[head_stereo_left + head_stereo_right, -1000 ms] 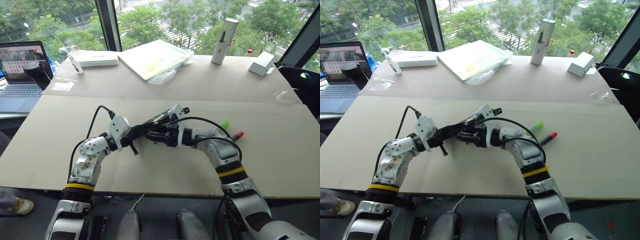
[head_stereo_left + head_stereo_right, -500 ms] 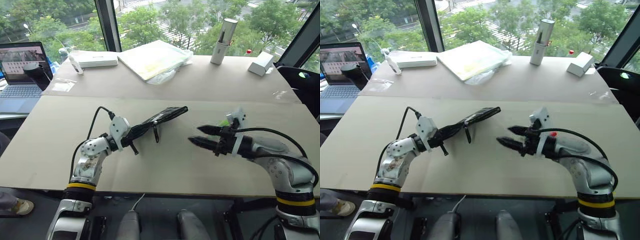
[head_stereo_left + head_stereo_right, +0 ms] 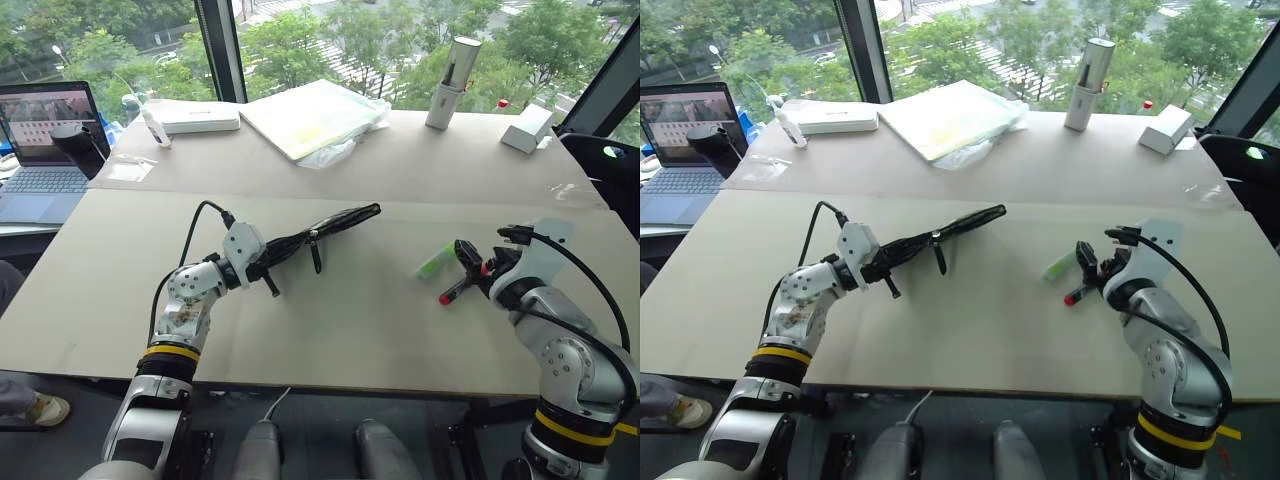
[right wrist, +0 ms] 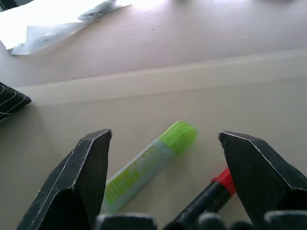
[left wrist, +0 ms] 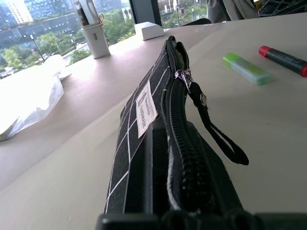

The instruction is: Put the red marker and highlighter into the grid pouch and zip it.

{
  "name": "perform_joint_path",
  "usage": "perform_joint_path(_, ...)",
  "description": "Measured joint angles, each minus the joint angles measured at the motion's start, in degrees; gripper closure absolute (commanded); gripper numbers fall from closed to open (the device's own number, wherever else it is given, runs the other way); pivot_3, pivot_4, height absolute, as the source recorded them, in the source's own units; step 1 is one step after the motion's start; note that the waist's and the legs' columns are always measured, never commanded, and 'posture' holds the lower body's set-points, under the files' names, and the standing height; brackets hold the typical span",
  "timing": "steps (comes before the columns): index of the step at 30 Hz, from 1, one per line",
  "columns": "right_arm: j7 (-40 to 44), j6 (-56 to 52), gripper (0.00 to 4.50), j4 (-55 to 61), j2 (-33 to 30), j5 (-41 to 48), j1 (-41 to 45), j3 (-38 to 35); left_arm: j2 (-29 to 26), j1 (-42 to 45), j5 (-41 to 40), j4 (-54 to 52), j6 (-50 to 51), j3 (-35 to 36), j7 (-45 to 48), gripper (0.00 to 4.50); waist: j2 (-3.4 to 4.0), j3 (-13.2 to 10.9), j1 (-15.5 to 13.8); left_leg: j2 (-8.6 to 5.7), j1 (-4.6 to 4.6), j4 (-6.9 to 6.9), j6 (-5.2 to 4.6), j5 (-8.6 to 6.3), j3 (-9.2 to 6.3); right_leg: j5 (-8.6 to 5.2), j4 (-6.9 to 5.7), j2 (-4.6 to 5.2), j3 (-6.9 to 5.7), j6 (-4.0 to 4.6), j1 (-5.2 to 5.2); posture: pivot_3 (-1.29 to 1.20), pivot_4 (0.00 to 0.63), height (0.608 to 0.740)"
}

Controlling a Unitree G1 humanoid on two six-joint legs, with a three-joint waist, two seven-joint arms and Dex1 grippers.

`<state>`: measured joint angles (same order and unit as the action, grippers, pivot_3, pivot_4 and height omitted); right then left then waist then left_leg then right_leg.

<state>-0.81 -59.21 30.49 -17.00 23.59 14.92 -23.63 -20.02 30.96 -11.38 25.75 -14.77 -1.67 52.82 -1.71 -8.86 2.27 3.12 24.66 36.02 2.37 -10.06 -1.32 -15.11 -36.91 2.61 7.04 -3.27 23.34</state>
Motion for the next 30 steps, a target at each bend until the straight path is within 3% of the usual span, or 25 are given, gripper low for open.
perform_joint_path(11, -5.1, -7.2, 0.54, 3.1, 3.5, -3.2, -2.7, 5.7, 2.7, 0.1, 0.2, 0.2, -0.4, -1.0, -0.2, 4.5, 0.0, 0.0, 0.2, -0.04, 0.0, -0.01, -0.01, 0.0, -0.07, 0.0, 0.0, 0.0, 0.01, 0.01, -0.01, 0.0, 0.15, 0.74)
perform_joint_path(30, -5.7, -1.5, 0.54, -6.9, 3.3, -11.7, -1.1, 8.7, 3.6, -4.3, 0.2, -7.2, 1.1, -1.0, -5.4, 4.5, 0.0, 0.0, 0.1, -0.06, -0.02, 0.01, -0.01, 0.01, -0.12, -0.01, 0.03, 0.0, -0.01, -0.01, -0.12, 0.0, 0.15, 0.74)
